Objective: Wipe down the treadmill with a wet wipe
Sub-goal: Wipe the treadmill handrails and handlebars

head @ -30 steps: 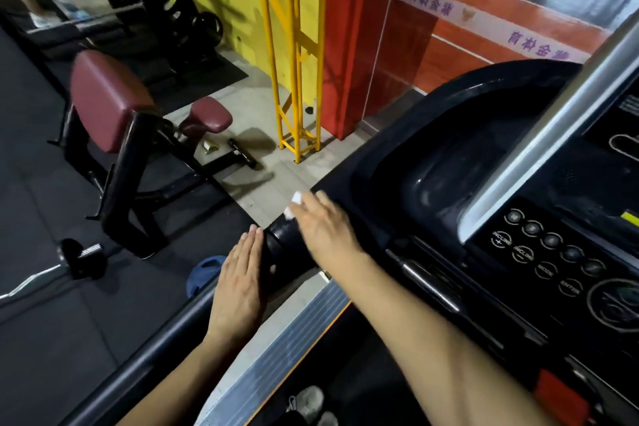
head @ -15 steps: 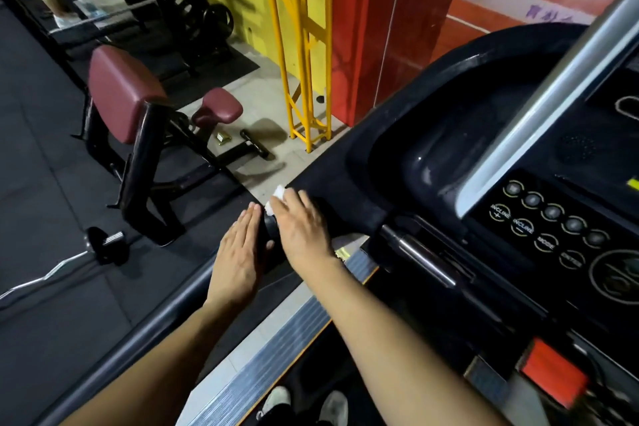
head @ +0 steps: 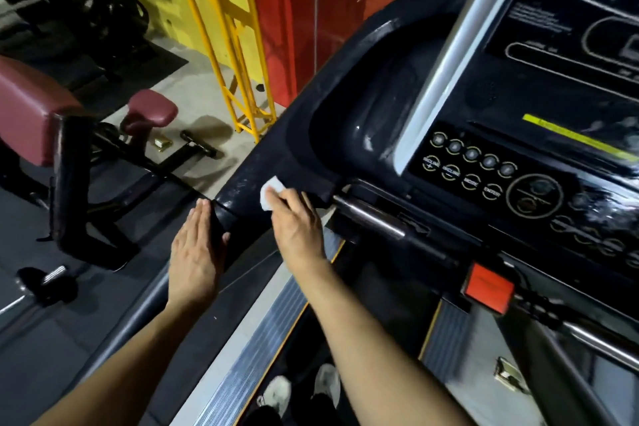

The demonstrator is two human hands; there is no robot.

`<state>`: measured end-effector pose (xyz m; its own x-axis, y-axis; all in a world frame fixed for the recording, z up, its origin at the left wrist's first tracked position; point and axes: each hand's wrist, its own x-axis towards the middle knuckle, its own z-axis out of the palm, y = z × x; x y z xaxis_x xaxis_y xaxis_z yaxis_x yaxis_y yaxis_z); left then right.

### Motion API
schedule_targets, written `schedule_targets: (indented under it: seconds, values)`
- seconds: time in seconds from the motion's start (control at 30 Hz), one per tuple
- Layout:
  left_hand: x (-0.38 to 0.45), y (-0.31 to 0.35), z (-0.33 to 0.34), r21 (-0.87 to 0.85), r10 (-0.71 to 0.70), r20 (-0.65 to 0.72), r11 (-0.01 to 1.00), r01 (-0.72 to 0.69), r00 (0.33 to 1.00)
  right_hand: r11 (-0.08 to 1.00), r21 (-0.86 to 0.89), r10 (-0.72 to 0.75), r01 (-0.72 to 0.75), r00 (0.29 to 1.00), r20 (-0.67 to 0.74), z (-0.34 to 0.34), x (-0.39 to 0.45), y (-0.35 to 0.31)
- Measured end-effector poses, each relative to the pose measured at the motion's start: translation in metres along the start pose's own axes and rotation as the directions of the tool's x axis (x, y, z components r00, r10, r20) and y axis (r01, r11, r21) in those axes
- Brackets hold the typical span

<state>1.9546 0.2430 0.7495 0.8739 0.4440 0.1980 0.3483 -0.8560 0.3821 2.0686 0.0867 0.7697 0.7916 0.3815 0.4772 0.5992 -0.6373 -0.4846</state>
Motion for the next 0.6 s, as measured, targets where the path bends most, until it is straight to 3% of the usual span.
schedule_targets:
  seconds: [0.1, 0.23, 0.37, 0.43, 0.5, 0.6]
  values:
    - [-0.002, 0.003, -0.004, -0.038, 0.036, -0.018, 0.999, -0.037, 0.999, 0.999, -0.034, 0.012, -0.012, 1.0, 0.013, -0.004, -0.005, -0.004]
    - [0.0, 0.02, -0.011, 0.041, 0.232, 0.037, 0.972, -0.233, 0.972, 0.966, -0.236, 0.093, -0.101, 0.995, -0.042, -0.031, -0.008, 0.022]
    - [0.019, 0.058, -0.005, 0.056, 0.488, 0.106, 0.867, -0.496, 0.866, 0.906, -0.404, 0.165, -0.131, 0.985, 0.05, -0.053, -0.009, 0.021]
    - [0.029, 0.074, -0.001, 0.061, 0.578, 0.152, 0.804, -0.591, 0.802, 0.876, -0.454, 0.193, -0.161, 0.981, 0.023, -0.066, -0.004, 0.023]
    - [0.037, 0.084, 0.005, 0.071, 0.62, 0.206, 0.762, -0.644, 0.757, 0.831, -0.481, 0.274, -0.281, 0.958, -0.087, -0.085, -0.009, 0.041]
    - [0.04, 0.087, 0.016, 0.138, 0.614, 0.29, 0.732, -0.667, 0.734, 0.712, -0.466, 0.503, -0.525, 0.845, -0.183, -0.113, -0.035, 0.074]
